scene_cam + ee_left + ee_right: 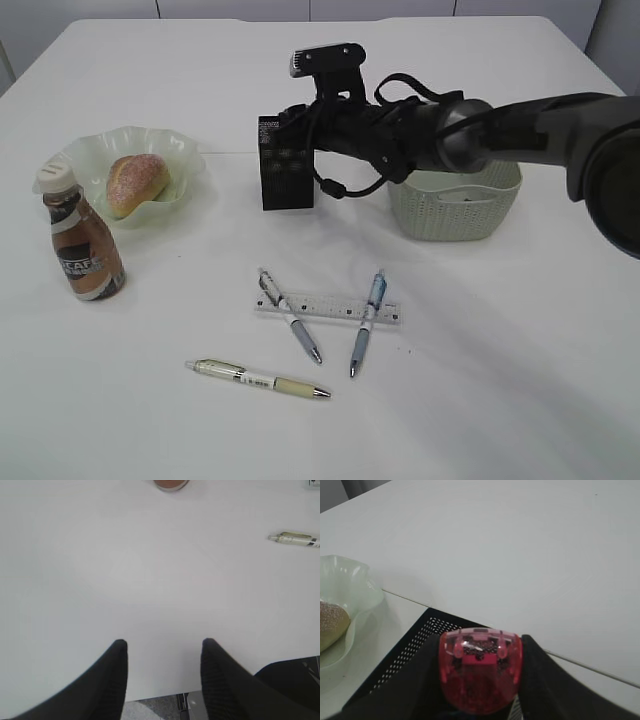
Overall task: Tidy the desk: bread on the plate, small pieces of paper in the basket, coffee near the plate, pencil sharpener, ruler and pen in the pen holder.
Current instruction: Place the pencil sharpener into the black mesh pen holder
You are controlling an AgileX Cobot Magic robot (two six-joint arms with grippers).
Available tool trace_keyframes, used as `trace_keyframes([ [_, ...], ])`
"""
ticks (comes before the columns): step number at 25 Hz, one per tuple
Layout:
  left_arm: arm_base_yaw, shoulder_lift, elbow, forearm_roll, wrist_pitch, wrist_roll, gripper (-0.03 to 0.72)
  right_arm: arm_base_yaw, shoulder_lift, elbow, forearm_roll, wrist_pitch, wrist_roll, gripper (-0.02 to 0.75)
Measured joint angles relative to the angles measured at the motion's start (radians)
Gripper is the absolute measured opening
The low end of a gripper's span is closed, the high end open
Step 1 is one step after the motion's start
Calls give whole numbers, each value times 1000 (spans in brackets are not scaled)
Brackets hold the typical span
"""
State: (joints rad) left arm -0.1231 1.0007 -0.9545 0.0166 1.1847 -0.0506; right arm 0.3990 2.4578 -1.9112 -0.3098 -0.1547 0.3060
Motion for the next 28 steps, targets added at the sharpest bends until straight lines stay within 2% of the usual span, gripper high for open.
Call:
trace_keyframes([
  [6,0,0,0,0,-2,0,353,0,-2,-4,10,31,0,334],
  [28,0,0,0,0,-5,0,353,0,-2,-6,7,26,0,321],
])
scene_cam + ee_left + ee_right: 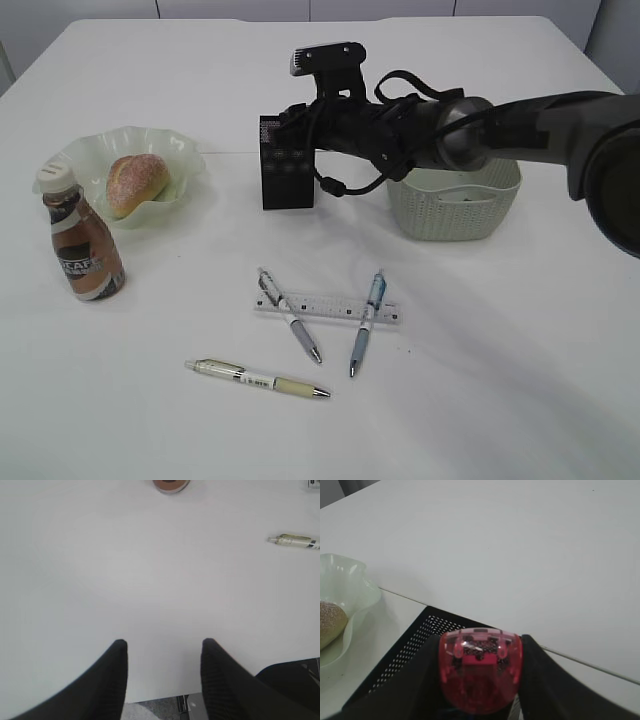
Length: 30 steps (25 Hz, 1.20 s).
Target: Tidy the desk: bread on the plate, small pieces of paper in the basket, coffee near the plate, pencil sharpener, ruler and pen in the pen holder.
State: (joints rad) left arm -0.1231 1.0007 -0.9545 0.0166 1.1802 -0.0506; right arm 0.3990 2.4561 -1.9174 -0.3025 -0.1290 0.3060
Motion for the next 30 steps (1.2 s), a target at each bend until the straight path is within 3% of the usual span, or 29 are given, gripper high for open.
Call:
trace_keyframes([
  [30,0,0,0,0,-24,0,353,0,-45,0,-45,-13,120,311],
])
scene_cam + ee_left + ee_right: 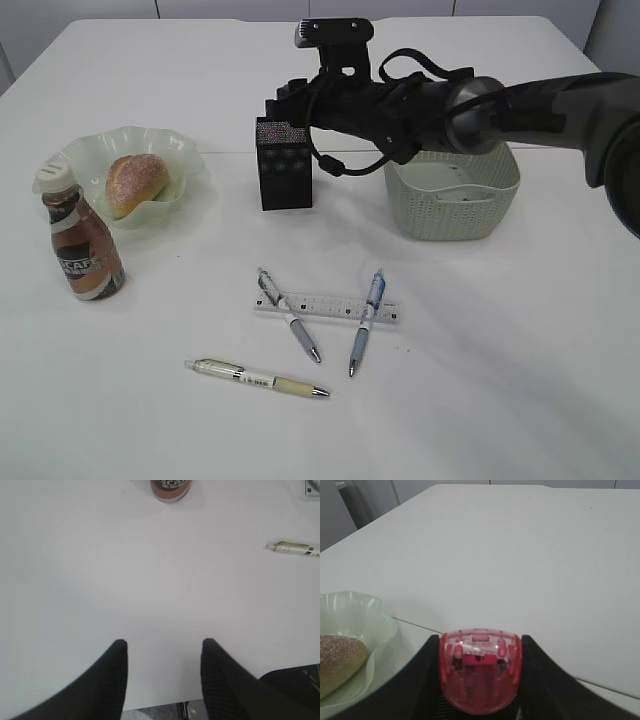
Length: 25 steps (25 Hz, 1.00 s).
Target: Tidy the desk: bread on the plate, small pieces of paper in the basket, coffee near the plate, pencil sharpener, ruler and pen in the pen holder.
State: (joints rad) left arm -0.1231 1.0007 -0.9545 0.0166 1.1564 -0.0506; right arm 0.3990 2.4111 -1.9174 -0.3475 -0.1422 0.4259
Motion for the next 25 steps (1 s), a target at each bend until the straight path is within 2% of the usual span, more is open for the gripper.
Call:
trace_keyframes([
  [4,0,0,0,0,0,0,353,2,-5,0,-8,34,2,310],
  [10,0,0,0,0,0,0,353,28,-25,0,-108,51,4,310],
  [19,0,0,0,0,6,0,353,36,-25,0,-122,44,4,310],
  [25,0,0,0,0,13,0,353,36,-22,0,-124,-25,4,310],
])
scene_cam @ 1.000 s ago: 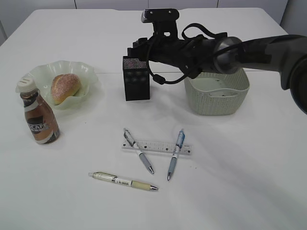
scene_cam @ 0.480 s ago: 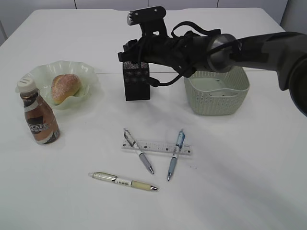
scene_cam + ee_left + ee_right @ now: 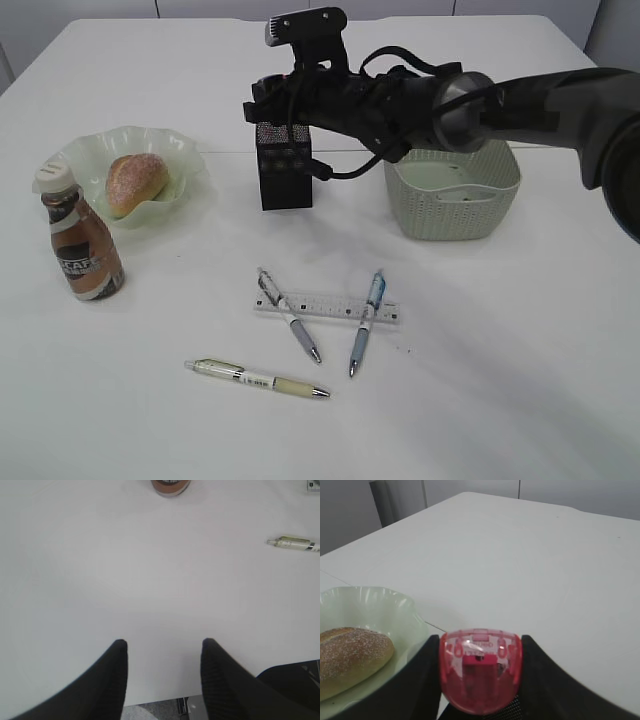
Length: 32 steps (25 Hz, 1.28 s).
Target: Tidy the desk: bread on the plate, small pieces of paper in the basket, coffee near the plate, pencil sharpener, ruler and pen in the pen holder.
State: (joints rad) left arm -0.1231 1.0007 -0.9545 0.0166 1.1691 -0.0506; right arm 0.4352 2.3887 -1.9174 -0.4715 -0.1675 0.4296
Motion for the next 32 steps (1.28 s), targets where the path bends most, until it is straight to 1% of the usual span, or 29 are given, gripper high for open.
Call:
trace_keyframes([
  [15,0,0,0,-17,11,0,353,-2,7,0,-30,-12,0,310],
  [20,0,0,0,-17,15,0,353,-2,7,0,-30,-19,0,313],
  [27,0,0,0,-17,27,0,353,-2,7,-7,-17,-31,0,342],
  [32,0,0,0,-17,31,0,353,-2,9,-12,-4,-33,0,343],
])
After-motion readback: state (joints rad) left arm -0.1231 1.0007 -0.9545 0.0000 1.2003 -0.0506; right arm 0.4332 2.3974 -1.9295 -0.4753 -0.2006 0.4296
